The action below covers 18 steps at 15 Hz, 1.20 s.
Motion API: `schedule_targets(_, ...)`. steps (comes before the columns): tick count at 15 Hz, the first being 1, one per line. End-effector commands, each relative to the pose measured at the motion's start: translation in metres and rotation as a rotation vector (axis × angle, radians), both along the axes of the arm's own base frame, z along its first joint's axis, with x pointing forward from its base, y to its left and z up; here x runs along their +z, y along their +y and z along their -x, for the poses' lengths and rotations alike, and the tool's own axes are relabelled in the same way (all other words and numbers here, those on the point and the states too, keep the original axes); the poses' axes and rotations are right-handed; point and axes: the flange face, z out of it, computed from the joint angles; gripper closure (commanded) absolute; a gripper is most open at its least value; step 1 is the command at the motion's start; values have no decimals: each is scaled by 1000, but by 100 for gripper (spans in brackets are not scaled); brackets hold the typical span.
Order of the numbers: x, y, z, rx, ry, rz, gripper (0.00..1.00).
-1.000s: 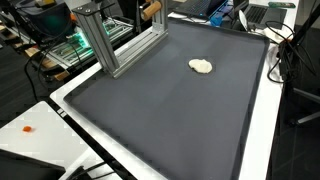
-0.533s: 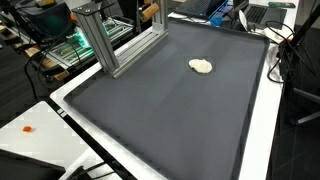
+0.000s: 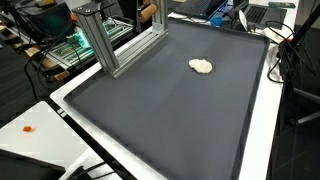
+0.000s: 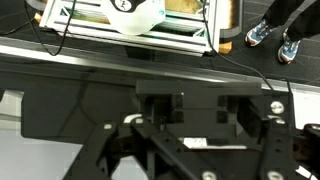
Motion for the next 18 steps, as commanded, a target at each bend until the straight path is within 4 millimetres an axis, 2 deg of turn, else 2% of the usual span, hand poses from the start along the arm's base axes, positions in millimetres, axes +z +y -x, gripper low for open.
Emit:
schedule_targets(1, -1, 1, 2, 8, -14, -5, 0)
schedule_targets(6, 7, -1, -1, 3, -35, -6, 0)
schedule_targets(12, 28, -3, -12, -6, -92, -15, 0)
schedule_targets(15, 44, -3, -23, -13, -160, -21, 0)
schedule_targets(18, 62, -3, -45, -11, -336, -9, 0)
